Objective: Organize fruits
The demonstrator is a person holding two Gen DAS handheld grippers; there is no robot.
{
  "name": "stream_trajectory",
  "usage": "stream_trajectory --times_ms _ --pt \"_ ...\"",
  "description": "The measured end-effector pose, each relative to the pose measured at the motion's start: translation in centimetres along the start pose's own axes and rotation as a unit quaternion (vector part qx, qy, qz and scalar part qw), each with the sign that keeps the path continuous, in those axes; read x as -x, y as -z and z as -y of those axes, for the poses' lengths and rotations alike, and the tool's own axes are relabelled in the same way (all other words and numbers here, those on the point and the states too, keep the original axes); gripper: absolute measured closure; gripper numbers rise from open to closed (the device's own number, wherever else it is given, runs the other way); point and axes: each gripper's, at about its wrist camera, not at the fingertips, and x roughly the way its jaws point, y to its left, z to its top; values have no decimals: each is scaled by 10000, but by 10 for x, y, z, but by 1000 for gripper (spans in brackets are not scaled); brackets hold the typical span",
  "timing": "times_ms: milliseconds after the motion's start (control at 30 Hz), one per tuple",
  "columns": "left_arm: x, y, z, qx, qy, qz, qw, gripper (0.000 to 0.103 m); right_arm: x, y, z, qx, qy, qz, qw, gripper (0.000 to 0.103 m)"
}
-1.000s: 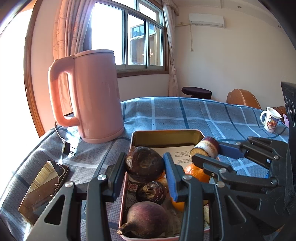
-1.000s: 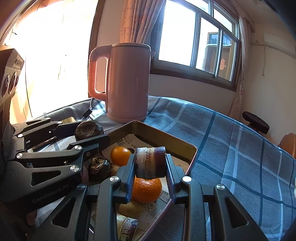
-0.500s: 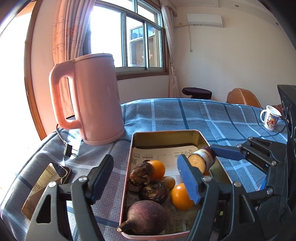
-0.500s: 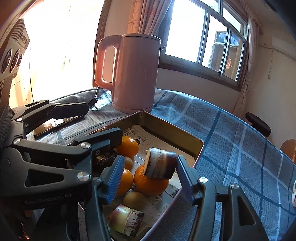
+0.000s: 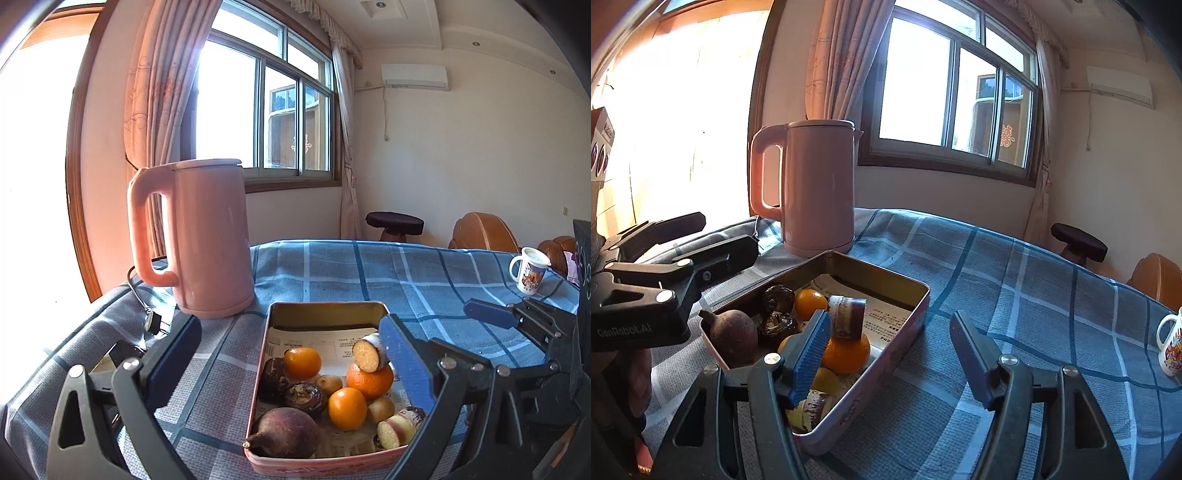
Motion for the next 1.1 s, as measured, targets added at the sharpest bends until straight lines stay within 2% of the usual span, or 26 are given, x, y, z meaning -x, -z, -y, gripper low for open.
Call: stream_trajectory --times_ms 100,200,1100 --pt "3 -1 5 -50 29 39 10000 2 11 -2 9 -119 122 127 9998 34" --pt "4 -1 10 -114 23 53 9999 2 19 -3 14 -196 179 237 9994 28" --pt "9 0 24 -261 20 71 9996 2 35 3 29 -421 244 434 9979 27"
